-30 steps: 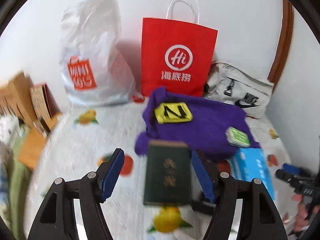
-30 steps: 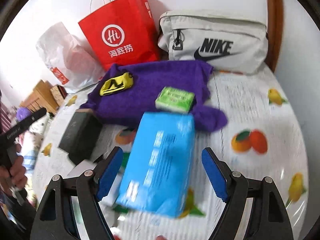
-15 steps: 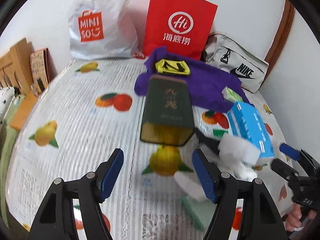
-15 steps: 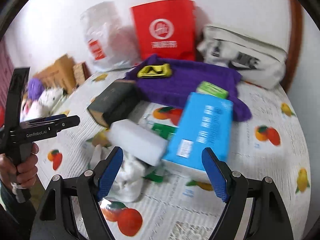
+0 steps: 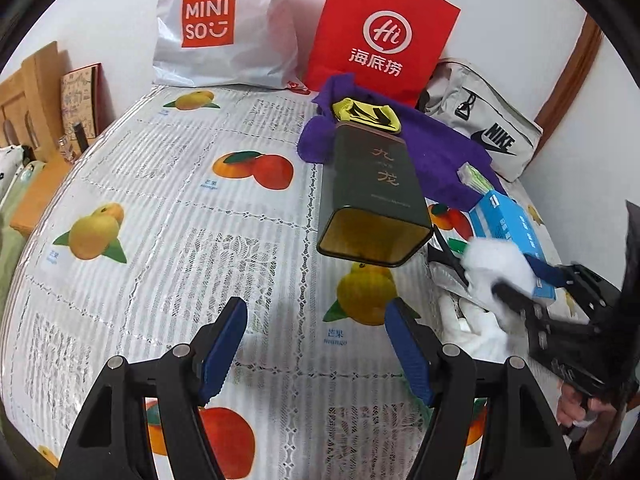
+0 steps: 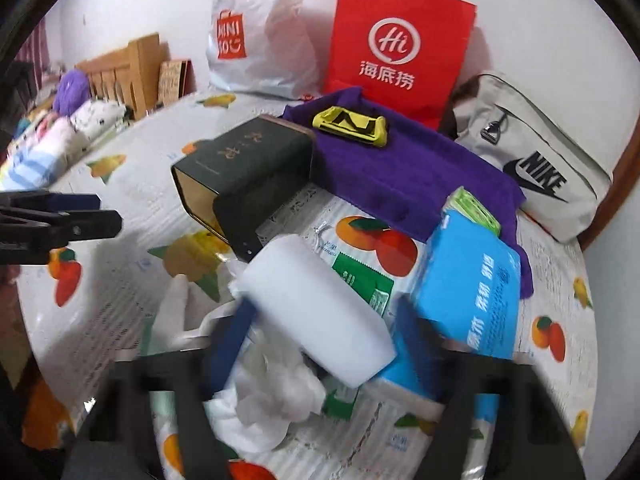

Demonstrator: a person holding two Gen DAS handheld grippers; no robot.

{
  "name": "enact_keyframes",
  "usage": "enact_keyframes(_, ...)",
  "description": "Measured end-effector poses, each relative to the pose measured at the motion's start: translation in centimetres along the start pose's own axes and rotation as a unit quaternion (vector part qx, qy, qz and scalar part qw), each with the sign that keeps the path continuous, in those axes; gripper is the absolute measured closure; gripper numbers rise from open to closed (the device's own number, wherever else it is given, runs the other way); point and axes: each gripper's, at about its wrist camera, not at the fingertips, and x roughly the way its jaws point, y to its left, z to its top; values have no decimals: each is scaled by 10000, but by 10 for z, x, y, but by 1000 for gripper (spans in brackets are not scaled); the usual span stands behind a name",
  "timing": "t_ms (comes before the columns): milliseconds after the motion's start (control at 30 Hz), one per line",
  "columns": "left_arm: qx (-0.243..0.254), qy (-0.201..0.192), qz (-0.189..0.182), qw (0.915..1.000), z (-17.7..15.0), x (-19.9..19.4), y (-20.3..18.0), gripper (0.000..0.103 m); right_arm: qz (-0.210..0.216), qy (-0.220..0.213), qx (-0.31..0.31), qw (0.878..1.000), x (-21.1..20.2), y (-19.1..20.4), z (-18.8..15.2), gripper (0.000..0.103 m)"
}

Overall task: Organize soft objects
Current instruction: 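Grasp the white sponge block with the right gripper while the left reaches toward the white cloth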

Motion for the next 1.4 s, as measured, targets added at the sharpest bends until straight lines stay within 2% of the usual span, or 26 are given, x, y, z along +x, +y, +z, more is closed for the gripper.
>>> enact_keyframes(167,215,71,-177,9996,3,4,1,34,103,-177,109,9997,-12,1,7,54)
enact_keyframes(267,339,123,-277,9990,7,7,-1,34,170,-311,364,9987,-25,-3,12,53)
enact_keyframes(367,406,201,-355,9983,9,12,-1,34,248,-250,698,9969,-32,-10,13,53)
enact_keyframes(533,516,297,-435,9973,7,14,-3,34,302,-60,1176,9926,-53,-19,-6,53)
enact_keyframes(700,511,327,-493,9969,2,16,-9,33,-42,229,1592,9870,-80,-32,-45,52)
enact_keyframes(833,493,349,-474,9971,-6,17,-19,31,-124,598,1901,9799,-67,-40,-74,52)
enact_keyframes(933,531,407,-370,9971,-11,17,-27,31,67,732,2062,9757,-47,-45,-86,48)
enact_keyframes(1033,592,380,-269,9972,-13,13,-34,31,65,587,1929,9794,-50,-46,-90,39)
enact_keyframes(1167,541,333,-157,9979,-14,9,-39,31,404,335,1995,9785,-64,-54,-97,34)
enact_keyframes(1300,551,334,-82,9979,-16,6,-45,31,328,501,1816,9815,-50,-57,-99,34)
enact_keyframes(1367,586,322,-27,9978,-18,3,-50,31,433,514,1831,9808,-42,-59,-98,35)
enact_keyframes(1400,604,313,-26,9977,-18,2,-51,31,518,485,1867,9799,-37,-60,-97,41)
